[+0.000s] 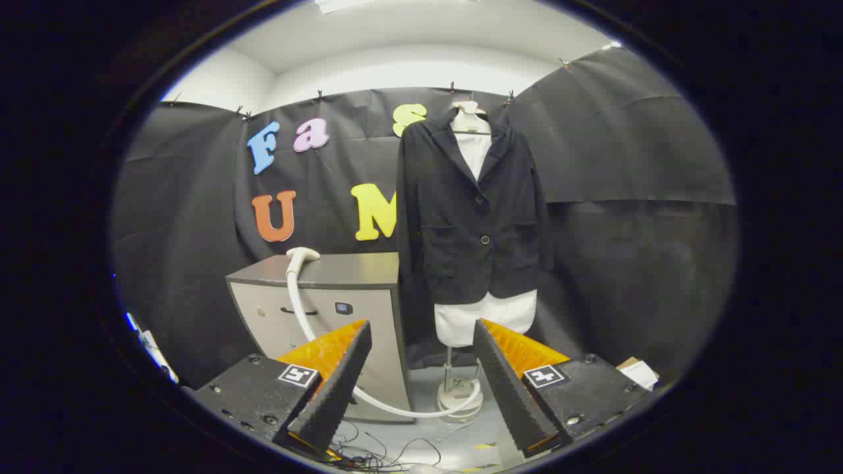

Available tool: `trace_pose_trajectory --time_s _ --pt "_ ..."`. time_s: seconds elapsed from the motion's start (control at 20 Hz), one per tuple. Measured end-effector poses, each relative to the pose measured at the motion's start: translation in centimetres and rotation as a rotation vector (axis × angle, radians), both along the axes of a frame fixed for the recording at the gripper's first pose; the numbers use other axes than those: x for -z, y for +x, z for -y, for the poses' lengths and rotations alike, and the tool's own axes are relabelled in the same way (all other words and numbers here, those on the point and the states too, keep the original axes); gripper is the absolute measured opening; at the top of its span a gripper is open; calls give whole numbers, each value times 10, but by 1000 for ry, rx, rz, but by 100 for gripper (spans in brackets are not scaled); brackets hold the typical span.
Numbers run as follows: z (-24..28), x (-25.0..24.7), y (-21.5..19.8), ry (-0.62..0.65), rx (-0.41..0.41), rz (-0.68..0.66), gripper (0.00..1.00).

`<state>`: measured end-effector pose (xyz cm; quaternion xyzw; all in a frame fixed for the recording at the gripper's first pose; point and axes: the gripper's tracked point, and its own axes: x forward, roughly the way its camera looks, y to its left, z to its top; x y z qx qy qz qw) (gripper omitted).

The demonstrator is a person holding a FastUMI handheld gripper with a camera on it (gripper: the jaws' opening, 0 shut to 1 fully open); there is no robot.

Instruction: Iron the clothes twice with a garment steamer, once on the left side and once on the right side.

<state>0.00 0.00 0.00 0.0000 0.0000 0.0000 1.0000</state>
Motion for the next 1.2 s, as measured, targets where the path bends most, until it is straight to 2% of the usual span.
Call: trace_pose_trajectory --time_s 0.55,0.7,1.0,1.2 --pt "-14 -5 8 -5 -22 -4 99" --pt "-23 -8 13 6 -49 -7 99" --pt "-51 -23 45 17 -128 -53 99" --pt "-79 -46 85 -19 -179 -60 99"
